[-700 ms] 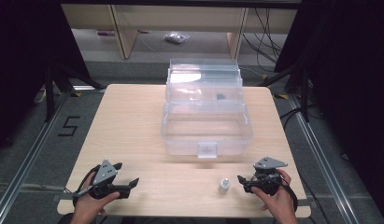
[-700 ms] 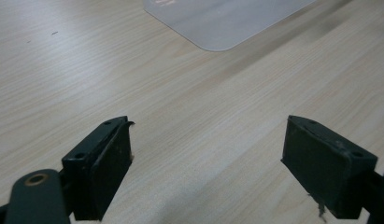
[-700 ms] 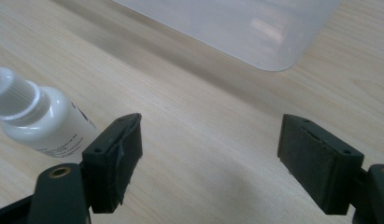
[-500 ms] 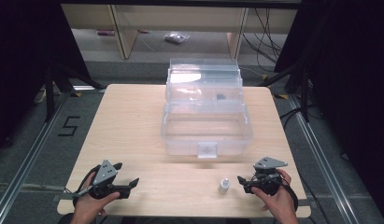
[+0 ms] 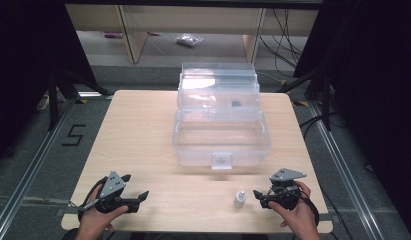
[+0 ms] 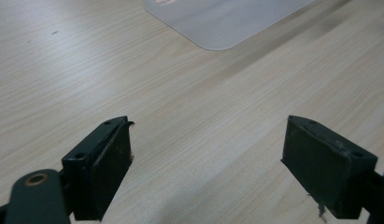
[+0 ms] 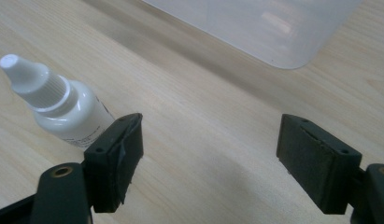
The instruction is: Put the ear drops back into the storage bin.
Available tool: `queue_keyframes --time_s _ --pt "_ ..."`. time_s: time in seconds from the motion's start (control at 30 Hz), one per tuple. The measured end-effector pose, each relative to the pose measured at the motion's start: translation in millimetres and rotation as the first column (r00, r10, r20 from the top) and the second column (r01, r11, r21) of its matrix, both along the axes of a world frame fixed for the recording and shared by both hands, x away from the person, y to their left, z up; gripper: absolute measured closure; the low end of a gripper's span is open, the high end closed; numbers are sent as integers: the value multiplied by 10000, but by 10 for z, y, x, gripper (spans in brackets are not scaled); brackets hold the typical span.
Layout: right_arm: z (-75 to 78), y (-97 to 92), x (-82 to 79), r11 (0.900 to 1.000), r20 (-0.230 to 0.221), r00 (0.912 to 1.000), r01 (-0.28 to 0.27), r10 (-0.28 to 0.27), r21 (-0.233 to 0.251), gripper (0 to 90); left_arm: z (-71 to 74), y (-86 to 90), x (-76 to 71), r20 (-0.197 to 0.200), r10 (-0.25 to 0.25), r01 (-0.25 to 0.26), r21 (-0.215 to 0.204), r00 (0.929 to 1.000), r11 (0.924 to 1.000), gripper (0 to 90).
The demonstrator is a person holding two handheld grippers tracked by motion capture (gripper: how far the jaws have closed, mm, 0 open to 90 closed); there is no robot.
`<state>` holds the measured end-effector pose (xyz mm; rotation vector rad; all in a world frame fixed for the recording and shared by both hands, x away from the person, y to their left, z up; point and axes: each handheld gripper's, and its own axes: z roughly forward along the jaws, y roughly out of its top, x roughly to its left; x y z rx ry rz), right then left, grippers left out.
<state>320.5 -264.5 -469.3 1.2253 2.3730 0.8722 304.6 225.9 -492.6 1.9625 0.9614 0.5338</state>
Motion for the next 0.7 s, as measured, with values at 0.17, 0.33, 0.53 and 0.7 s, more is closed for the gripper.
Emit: queue_keyframes --time_s 0.17,0.33,0.53,0.7 --pt "23 27 -17 10000 -257 9997 12 -10 94 241 0 0 -1 17 27 -27 -48 10000 10000 153" --pt "76 35 -47 9998 -348 9992 -207 208 26 241 0 1 -1 13 28 -28 -37 10000 10000 152" --pt "112 63 -91 9985 -482 9977 -492 480 -234 237 2 2 -3 17 56 -56 -30 10000 10000 152" --pt "119 127 -164 9968 -622 9951 -776 763 -188 232 4 7 -3 16 69 -69 7 10000 10000 153"
